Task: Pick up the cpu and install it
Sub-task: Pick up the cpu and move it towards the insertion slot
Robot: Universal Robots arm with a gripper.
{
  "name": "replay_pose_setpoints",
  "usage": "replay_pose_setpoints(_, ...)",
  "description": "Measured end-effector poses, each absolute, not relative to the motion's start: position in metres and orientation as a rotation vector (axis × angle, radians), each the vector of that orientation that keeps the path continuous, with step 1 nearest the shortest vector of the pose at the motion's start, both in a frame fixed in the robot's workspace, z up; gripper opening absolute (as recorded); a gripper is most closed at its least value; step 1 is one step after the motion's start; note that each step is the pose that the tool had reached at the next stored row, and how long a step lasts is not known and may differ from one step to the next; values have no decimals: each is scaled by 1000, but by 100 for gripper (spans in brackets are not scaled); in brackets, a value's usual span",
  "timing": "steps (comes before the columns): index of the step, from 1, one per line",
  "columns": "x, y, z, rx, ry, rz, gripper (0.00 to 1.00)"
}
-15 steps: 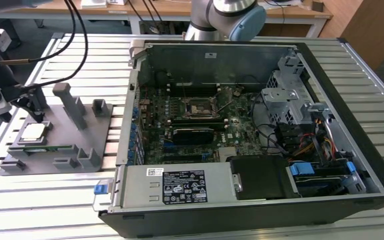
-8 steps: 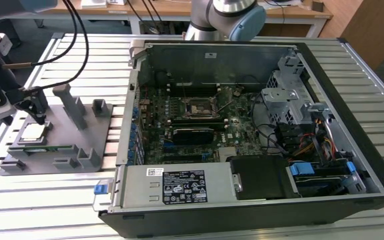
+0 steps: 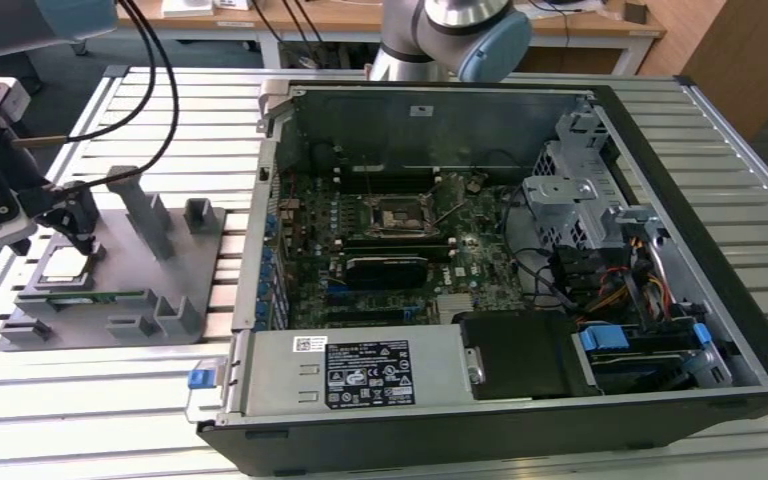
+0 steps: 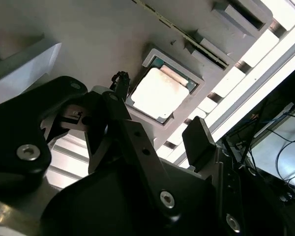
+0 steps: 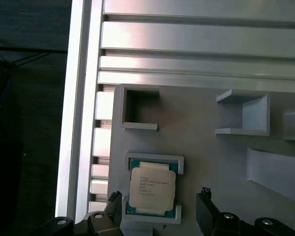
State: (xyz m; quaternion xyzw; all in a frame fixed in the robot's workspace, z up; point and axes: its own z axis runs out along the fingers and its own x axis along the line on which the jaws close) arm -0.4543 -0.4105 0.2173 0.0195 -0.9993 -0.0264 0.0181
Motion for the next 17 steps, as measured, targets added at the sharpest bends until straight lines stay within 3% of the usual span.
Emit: replay_pose_setpoints(17,-458,-409,200,43,-3107,-82,70)
